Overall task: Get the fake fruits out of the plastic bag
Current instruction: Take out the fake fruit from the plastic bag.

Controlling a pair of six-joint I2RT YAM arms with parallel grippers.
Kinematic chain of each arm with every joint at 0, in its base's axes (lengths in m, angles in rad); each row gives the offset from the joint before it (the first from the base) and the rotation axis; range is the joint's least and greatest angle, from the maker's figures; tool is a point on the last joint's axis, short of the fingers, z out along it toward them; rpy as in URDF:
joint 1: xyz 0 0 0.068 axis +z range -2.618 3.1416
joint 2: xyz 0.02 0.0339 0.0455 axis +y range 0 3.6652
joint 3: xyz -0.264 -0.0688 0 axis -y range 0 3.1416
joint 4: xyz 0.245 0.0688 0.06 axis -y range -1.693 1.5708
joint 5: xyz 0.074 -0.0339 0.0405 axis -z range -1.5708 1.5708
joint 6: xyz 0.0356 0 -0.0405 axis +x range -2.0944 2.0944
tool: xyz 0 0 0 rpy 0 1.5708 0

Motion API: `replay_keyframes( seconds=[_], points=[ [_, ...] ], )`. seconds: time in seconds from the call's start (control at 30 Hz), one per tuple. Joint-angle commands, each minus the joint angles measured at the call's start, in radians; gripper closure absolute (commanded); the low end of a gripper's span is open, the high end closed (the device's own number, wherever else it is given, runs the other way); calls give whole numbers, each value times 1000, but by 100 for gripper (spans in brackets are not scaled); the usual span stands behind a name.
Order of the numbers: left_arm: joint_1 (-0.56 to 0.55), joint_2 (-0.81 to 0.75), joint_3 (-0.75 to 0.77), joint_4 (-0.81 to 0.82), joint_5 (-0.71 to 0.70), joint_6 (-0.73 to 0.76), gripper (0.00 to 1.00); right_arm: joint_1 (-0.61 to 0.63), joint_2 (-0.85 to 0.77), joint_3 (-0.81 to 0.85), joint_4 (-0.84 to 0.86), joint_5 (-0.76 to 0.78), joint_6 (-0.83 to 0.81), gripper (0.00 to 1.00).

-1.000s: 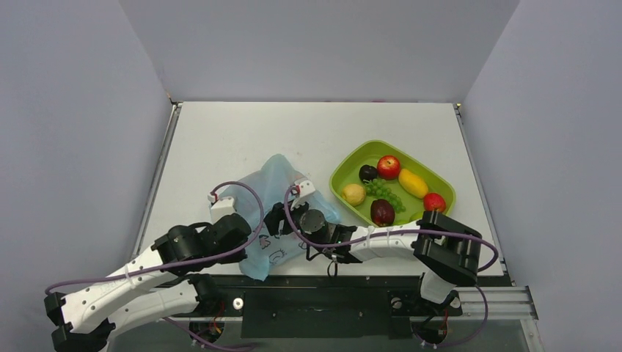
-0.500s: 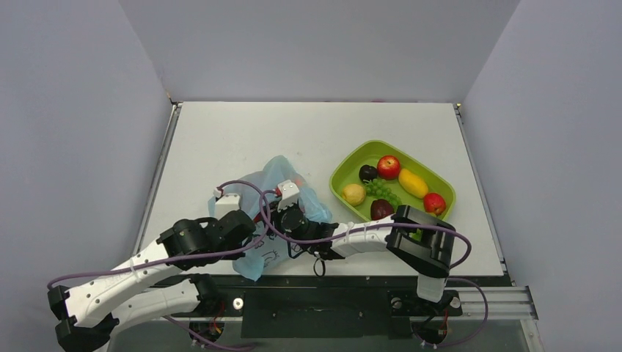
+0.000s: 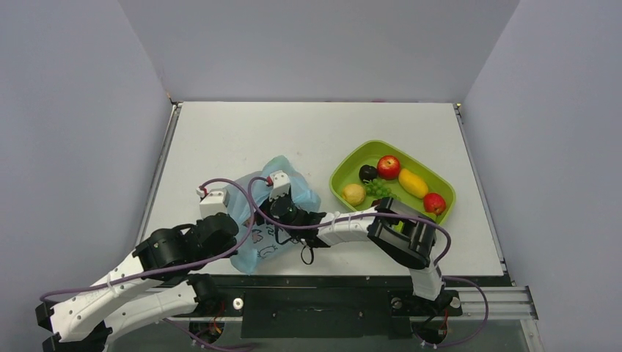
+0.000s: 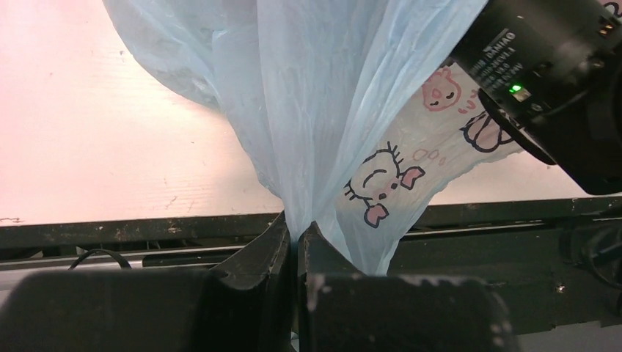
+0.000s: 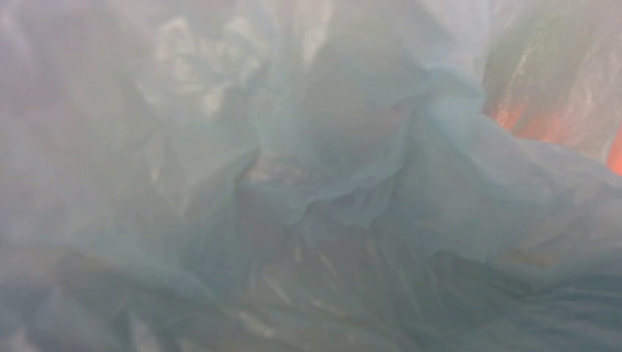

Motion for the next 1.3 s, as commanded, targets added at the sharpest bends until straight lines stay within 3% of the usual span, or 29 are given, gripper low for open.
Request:
replay_keyframes(
  seconds=[0.0, 0.3, 0.83, 1.0, 1.13, 1.27],
  points=[
    [-1, -5, 26, 39, -19, -12, 100, -11, 38, 71, -38, -23, 23, 38],
    [-1, 89, 26, 39, -8, 0, 100, -4, 94, 78, -47, -30, 49, 49],
    [-1, 85, 24, 43, -1, 5, 100, -13, 237, 166, -91, 42, 23, 40],
    [6, 74, 24, 46, -3, 5, 100, -15, 248, 147, -44, 37, 30, 42],
    [8, 78, 22, 48, 0, 6, 100, -26, 215, 134, -10, 44, 3, 52],
    [8, 89, 24, 45, -2, 6, 100, -22, 131, 83, 51, 33, -49, 69]
  ],
)
